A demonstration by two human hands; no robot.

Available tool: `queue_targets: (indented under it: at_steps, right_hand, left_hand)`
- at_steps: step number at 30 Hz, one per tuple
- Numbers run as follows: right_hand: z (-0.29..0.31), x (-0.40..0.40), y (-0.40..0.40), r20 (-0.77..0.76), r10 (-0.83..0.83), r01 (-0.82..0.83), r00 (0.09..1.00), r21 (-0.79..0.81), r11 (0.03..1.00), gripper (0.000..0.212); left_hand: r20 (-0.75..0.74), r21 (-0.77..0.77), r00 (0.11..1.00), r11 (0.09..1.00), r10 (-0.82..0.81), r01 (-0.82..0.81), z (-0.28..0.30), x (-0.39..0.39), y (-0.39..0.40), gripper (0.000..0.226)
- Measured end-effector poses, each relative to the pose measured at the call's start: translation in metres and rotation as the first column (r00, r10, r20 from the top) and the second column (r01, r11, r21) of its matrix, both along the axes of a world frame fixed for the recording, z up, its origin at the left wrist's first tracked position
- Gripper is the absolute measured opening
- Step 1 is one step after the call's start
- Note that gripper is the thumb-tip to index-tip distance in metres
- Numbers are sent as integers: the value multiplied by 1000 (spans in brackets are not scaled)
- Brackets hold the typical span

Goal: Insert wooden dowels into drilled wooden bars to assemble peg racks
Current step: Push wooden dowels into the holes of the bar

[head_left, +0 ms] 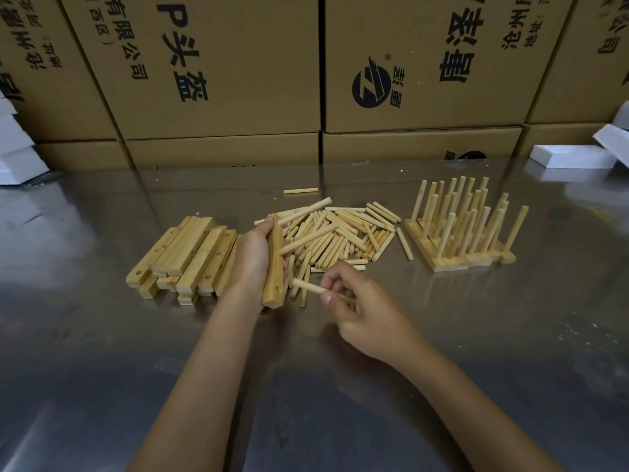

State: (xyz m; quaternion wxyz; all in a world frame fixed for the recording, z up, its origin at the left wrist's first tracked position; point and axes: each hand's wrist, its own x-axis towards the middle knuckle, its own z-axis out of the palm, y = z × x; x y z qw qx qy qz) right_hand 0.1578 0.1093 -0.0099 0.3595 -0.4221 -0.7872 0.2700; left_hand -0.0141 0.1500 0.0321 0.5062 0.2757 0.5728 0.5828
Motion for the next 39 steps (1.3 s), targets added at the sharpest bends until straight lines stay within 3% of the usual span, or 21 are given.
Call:
queue_targets:
  at_steps: [2,6,15,25,32,39]
  right_hand:
    - [3,-1,-4,-104,51,-49,993,19,999,14]
    - [7,-4,-7,-90,30,-14,995,178,984,18]
    - [11,-2,-10,-27,55,-42,998,351,935,22]
    - [12,1,-6,-22,72,-61,997,323,945,25]
    - [10,5,-6,-48,49,-36,998,240,970,20]
    - [8,5,-7,-136,37,-30,990,51,998,19]
  left_hand:
    - [-37,-5,999,1000,23,-23,-1,4,1,40]
    - [-139,0,988,998,69,-69,-3,8,3,40]
    - [-120,77,978,984,168,-160,-7,11,4,38]
    - [-238,214,965,975,110,-59,-13,21,-1,40]
    - [-264,227,959,973,106,-45,-13,28,-4,35]
    - [-270,257,954,964,131,-60,-14,26,-3,42]
